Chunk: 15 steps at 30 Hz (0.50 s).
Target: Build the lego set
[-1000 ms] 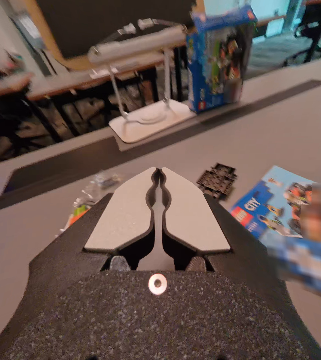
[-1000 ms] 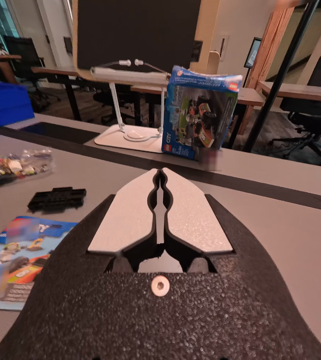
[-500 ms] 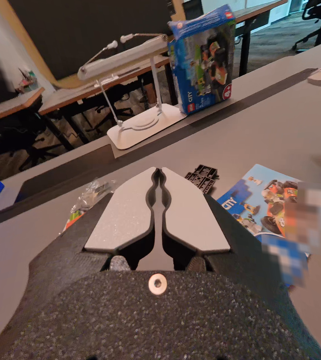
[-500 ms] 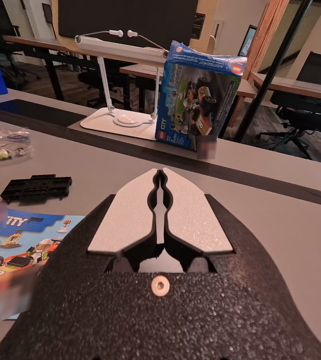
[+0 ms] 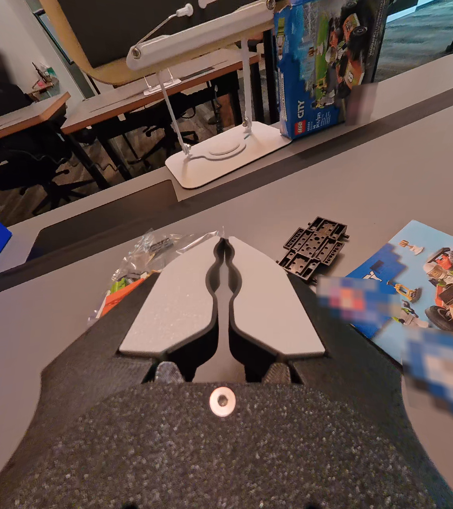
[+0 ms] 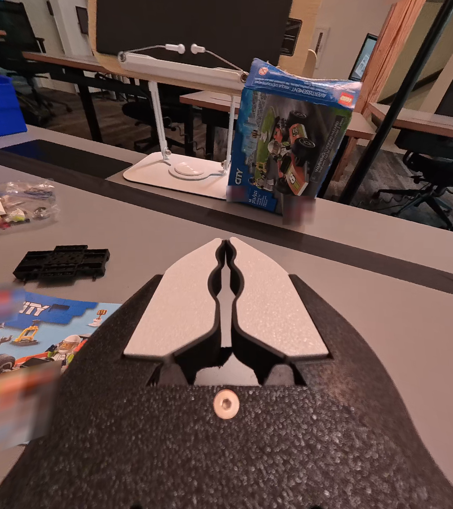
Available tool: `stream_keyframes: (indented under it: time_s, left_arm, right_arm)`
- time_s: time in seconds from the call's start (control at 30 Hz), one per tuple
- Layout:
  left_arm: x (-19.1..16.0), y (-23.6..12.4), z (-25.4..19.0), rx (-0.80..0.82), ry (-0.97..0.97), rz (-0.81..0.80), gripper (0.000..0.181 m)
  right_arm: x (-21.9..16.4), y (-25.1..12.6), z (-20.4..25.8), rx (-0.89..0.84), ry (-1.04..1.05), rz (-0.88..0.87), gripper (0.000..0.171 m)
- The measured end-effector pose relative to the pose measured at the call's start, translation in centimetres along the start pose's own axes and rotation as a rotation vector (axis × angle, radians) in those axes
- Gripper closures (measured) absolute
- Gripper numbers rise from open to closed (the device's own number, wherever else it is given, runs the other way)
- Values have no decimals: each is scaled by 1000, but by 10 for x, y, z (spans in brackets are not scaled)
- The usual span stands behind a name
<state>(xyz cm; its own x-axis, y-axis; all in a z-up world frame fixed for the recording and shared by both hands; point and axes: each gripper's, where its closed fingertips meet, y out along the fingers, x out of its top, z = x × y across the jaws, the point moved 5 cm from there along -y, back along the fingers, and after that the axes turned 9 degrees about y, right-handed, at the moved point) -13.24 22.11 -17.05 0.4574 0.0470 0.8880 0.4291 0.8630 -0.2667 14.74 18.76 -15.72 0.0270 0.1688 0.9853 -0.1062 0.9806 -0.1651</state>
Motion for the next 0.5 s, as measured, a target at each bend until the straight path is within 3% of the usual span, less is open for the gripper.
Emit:
stream_keyframes:
  time_s: [0.27, 0.37, 0.5]
  left_arm:
    - [-10, -5, 5, -154, -49, 51, 181]
    - [-13, -6, -10, -336, -77, 119, 171]
    - [-13, -12, -39, -542, -85, 199, 165]
  right_arm:
    - [-14, 6, 19, 158, -52, 122, 171]
    - [-19, 6, 30, 221, -100, 166, 169]
    - [-29, 5, 47, 319, -142, 326, 144]
